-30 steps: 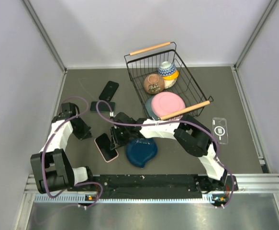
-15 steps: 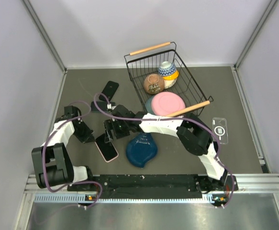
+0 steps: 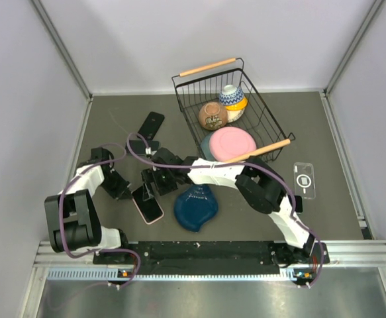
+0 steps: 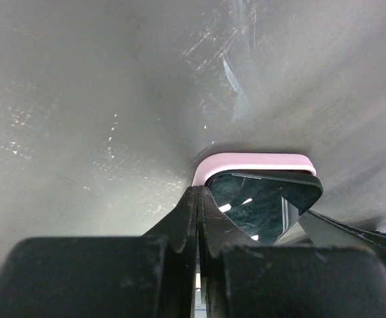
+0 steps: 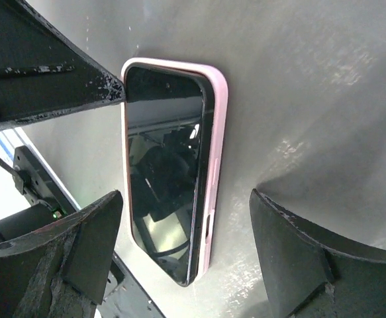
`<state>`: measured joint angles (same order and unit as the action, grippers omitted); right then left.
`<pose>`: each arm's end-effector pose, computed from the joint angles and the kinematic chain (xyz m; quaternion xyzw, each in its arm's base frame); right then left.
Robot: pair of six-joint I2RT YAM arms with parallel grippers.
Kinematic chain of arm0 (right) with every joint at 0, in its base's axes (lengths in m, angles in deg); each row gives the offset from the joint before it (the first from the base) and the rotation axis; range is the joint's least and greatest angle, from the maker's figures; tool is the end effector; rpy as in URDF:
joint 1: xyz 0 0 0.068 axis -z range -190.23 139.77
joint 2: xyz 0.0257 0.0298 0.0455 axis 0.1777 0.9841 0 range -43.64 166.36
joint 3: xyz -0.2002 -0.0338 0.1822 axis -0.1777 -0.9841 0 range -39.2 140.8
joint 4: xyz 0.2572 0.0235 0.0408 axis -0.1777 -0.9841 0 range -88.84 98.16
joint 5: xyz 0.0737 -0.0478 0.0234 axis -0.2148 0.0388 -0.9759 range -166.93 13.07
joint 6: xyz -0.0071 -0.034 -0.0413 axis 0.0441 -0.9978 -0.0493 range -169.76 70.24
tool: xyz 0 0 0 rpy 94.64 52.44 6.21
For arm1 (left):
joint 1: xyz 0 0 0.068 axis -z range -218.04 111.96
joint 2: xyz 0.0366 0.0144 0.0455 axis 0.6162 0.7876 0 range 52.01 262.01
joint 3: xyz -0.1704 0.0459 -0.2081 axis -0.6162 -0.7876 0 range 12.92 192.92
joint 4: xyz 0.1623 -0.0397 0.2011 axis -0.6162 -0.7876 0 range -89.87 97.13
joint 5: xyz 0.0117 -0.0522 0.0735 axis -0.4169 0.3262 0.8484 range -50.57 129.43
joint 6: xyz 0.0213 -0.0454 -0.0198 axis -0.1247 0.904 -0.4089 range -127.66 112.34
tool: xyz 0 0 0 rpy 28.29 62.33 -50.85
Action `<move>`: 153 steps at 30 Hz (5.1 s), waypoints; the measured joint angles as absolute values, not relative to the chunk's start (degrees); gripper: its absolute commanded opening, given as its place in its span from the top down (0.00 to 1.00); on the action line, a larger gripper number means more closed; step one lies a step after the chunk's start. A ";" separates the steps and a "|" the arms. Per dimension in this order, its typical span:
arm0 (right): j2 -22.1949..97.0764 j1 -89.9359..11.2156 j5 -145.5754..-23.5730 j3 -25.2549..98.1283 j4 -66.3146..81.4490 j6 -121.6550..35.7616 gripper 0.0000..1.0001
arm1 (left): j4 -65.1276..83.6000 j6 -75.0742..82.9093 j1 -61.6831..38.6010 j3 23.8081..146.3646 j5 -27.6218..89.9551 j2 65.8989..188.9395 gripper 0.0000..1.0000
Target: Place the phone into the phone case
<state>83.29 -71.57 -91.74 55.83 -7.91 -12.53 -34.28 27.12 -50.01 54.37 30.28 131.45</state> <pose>0.2275 0.4351 0.1654 -0.2385 0.8957 0.3480 0.1408 0.2180 0.0403 0.1623 -0.3870 0.9140 -0.0960 0.0745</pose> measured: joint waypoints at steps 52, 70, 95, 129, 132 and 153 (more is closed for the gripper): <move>84.23 -70.15 -106.36 45.90 17.66 2.84 0.67 | -34.91 27.74 -50.34 54.30 31.53 131.54 1.00; 83.14 -70.04 -101.64 47.50 9.53 -0.59 1.00 | -35.08 25.64 -50.62 54.28 29.32 125.59 0.24; 60.32 -55.07 -107.39 50.06 4.65 -3.94 1.00 | -9.38 33.13 -49.90 53.14 -14.50 105.53 0.09; 45.35 -56.06 -121.29 24.37 27.19 6.99 0.42 | 43.58 71.62 -48.43 39.20 -25.50 103.19 1.00; 45.24 -56.65 -121.23 23.72 27.47 7.08 0.43 | 45.50 73.13 -48.43 39.18 -25.45 103.17 1.00; 46.05 -59.25 -116.05 20.07 28.72 12.56 0.79 | 20.74 54.73 -46.64 45.30 -24.14 101.01 1.00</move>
<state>46.05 -59.25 -116.05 20.07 28.72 12.56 20.74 54.73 -46.64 45.30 -24.14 101.01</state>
